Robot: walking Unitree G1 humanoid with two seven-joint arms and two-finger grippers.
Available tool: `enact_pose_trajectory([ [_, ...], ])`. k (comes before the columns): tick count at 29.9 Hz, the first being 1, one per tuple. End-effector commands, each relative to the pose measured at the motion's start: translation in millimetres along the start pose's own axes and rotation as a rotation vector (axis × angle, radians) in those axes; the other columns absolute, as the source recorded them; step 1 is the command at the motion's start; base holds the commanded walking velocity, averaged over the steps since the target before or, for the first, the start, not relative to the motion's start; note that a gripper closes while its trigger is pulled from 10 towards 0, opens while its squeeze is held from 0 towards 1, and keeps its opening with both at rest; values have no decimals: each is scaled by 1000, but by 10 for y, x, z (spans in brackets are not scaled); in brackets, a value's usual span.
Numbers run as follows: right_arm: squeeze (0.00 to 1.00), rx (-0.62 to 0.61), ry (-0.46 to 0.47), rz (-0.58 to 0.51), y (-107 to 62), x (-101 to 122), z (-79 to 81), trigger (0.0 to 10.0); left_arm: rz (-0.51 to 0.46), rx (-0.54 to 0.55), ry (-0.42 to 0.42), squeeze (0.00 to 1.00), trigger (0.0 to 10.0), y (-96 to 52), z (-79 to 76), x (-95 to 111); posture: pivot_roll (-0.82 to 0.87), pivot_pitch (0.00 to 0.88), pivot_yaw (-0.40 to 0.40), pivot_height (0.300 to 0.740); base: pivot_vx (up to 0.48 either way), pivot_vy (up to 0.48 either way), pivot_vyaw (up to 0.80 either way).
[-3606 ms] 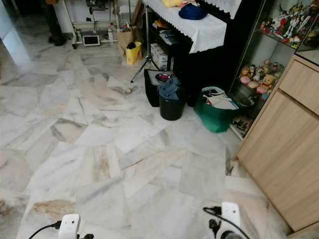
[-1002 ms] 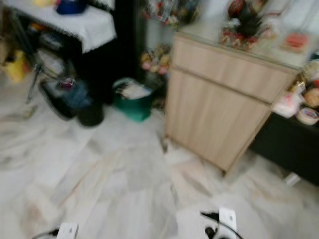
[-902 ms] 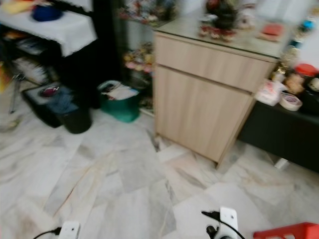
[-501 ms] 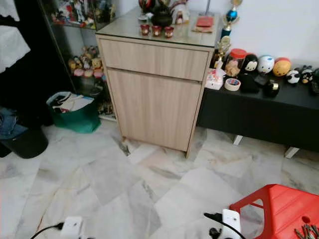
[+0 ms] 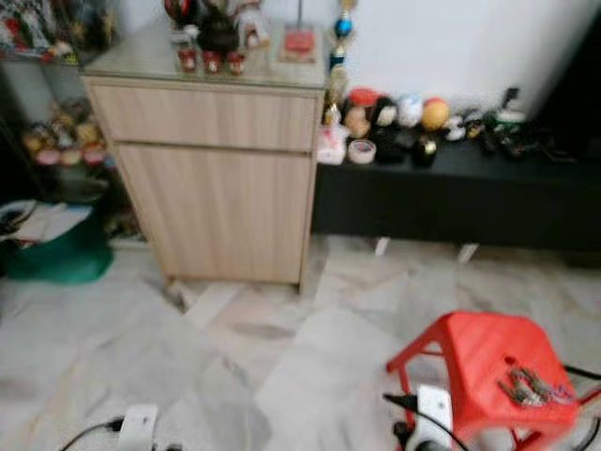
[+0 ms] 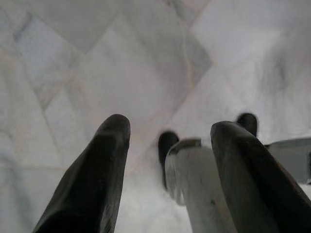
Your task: Hang keys on a hook
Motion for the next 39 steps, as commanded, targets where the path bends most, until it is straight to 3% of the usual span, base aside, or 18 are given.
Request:
enact_pose_trajectory([
  [1,0,-19,-2,5,-13,-16,-74,10000,14,-7,-8,0,10000,5,-43,-29,54,0,-31,729,0,0,-775],
  [5,0,-25,2,-3,-12,-2,-77,10000,9,-13,16,0,10000,8,-53,-12,47,0,-32,729,0,0,-619],
  [22,0,-33,22,-9,-4,-1,-39,10000,-23,-39,48,0,10000,34,-152,121,25,0,-8,729,0,-71,0],
  [39,0,-31,16,-18,-8,4,-49,10000,-34,-56,71,0,10000,38,-206,144,35,0,-13,729,0,-278,0],
])
Point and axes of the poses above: a point about 5 cm out from each wrist's last joint towards the gripper, its own y axis pointing out of the wrist towards the gripper, its own x axis along the axis of the wrist's last joint, z = x × y, the point moved 4 cm from there along y, pointing out of the wrist towards the gripper, and after that the axes turned 12 degrees about -y, right-handed, at the moved point
